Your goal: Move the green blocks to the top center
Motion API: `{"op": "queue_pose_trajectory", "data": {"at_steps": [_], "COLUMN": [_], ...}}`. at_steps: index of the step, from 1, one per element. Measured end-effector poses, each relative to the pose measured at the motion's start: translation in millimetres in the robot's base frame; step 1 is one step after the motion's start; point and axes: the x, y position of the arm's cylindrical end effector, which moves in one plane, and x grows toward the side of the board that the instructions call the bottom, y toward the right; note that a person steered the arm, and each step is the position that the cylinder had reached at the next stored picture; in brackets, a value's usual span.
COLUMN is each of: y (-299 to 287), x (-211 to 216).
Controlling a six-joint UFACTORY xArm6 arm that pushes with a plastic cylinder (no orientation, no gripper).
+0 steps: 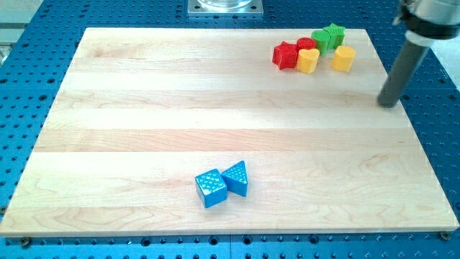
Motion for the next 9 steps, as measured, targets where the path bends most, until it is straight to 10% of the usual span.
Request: {"op": "queue_pose_trajectory", "data": {"at_steps": [6, 9], "y": [22.7, -98.7], "x": [-152.4, -176.4]}}
